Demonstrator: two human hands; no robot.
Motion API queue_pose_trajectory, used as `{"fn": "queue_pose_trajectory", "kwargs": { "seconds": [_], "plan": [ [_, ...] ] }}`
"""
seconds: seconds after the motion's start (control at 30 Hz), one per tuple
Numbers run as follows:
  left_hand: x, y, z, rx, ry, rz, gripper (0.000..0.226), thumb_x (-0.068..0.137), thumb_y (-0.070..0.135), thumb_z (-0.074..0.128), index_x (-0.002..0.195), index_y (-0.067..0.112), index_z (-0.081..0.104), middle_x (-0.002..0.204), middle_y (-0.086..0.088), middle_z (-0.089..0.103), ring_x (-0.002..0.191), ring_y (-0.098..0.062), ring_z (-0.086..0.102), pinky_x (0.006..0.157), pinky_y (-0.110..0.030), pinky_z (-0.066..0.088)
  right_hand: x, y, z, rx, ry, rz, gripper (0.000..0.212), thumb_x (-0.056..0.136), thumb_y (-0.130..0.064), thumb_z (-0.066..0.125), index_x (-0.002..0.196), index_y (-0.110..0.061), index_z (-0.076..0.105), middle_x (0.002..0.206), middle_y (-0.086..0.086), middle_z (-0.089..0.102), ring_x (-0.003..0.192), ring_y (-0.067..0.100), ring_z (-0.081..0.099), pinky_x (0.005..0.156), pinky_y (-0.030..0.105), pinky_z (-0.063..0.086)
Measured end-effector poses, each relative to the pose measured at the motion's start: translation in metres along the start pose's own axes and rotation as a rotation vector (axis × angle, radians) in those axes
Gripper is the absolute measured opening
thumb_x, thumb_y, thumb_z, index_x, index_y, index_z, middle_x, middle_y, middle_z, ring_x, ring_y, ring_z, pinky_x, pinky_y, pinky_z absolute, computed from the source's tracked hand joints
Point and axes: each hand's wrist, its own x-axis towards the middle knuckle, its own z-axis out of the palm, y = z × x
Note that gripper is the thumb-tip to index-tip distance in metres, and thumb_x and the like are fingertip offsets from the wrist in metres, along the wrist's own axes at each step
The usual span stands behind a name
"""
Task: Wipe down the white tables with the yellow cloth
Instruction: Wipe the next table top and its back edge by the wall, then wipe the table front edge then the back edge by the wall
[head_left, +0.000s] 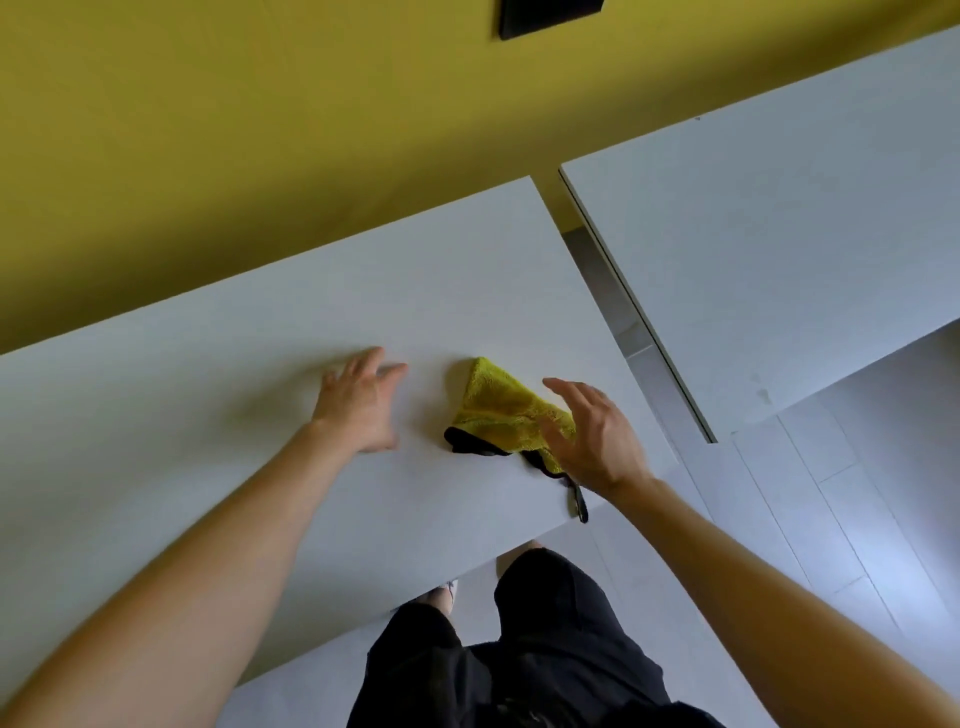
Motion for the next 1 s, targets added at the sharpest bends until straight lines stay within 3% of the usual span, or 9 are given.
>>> {"fn": "queue_pose_trajectory", "kwargs": {
  "seconds": [0.07,0.13,0.3,0.4,0.5,0.6,0.7,0.9,1.0],
  "plan": [
    [0.008,0.017,-0.005,-0.196,0.053,-0.009,0.055,0.09,0.051,0.076,0.14,0.031,0.064,0.145,0.001,0.058,0.139,-0.025,0.054,0.109,-0.041,0.049,0.01,-0.001,-0.004,0.009,0.021,0.201,0.041,0.106,-0.037,0.064,0.141,-0.017,0.066,0.137,0.006,0.071,0.128,0.03,0.065,0.102,0.047,0.057],
    [0.015,0.04,-0.003,-0.427,0.048,-0.097,0.035,0.097,0.056,0.066,0.117,0.028,0.073,0.122,0.003,0.073,0.118,-0.025,0.068,0.097,-0.039,0.056,0.024,-0.006,-0.003,-0.013,-0.123,0.321,0.039,0.105,-0.036,0.061,0.137,-0.015,0.068,0.128,0.008,0.074,0.119,0.031,0.067,0.095,0.044,0.059],
    [0.026,0.086,0.01,-0.645,-0.08,-0.194,0.061,0.094,0.075,0.064,0.105,0.016,0.07,0.105,-0.006,0.076,0.101,-0.029,0.07,0.088,-0.04,0.056,0.05,-0.011,-0.006,-0.02,-0.457,0.478,0.043,0.085,-0.035,0.073,0.126,-0.022,0.068,0.11,0.004,0.072,0.101,0.026,0.068,0.079,0.039,0.062],
    [0.032,0.098,0.013,-0.626,-0.077,-0.188,0.051,0.085,0.067,0.078,0.101,0.019,0.068,0.104,-0.002,0.071,0.1,-0.026,0.066,0.079,-0.035,0.049,0.051,-0.006,-0.011,-0.006,-0.566,0.478,0.036,0.091,-0.046,0.069,0.118,-0.023,0.072,0.112,0.002,0.071,0.105,0.024,0.066,0.089,0.041,0.061],
    [0.035,0.099,0.008,-0.767,-0.117,-0.225,0.03,0.076,0.036,0.088,0.082,0.022,0.063,0.084,0.003,0.068,0.08,-0.022,0.064,0.067,-0.028,0.045,0.048,0.0,-0.013,0.037,-0.537,0.493,0.03,0.097,-0.035,0.061,0.114,-0.013,0.072,0.111,0.011,0.073,0.097,0.024,0.066,0.082,0.039,0.055],
    [0.034,0.093,0.0,-0.974,-0.148,-0.196,0.045,0.06,0.02,0.088,0.093,0.023,0.059,0.1,0.0,0.069,0.088,-0.021,0.064,0.076,-0.032,0.054,0.041,0.001,-0.016,0.037,-0.576,0.484,0.026,0.095,-0.026,0.067,0.118,-0.012,0.066,0.109,0.011,0.071,0.095,0.022,0.065,0.079,0.038,0.055],
    [0.025,0.086,-0.011,-1.156,-0.209,-0.161,0.059,0.076,0.025,0.097,0.12,0.022,0.058,0.116,0.002,0.07,0.102,-0.015,0.068,0.079,-0.028,0.055,0.041,-0.006,-0.029,0.12,-0.571,0.453,0.036,0.095,-0.033,0.071,0.128,-0.024,0.061,0.114,-0.001,0.07,0.102,0.02,0.067,0.084,0.036,0.059],
    [0.012,0.049,-0.038,-1.286,-0.105,-0.092,0.041,0.084,0.053,0.086,0.104,0.018,0.081,0.107,-0.006,0.082,0.111,-0.03,0.077,0.096,-0.043,0.06,0.066,-0.023,-0.074,0.104,-0.442,0.277,0.008,0.101,-0.031,0.066,0.105,-0.027,0.072,0.099,-0.005,0.067,0.097,0.021,0.065,0.072,0.031,0.048],
    [0.008,0.039,-0.06,-1.3,0.06,-0.001,0.023,0.103,0.042,0.074,0.11,0.02,0.072,0.112,-0.009,0.077,0.103,-0.023,0.073,0.087,-0.035,0.055,0.078,-0.044,-0.1,0.123,-0.318,0.168,0.01,0.104,-0.035,0.064,0.101,-0.025,0.064,0.101,-0.003,0.064,0.094,0.021,0.062,0.074,0.034,0.045]
  ]
}}
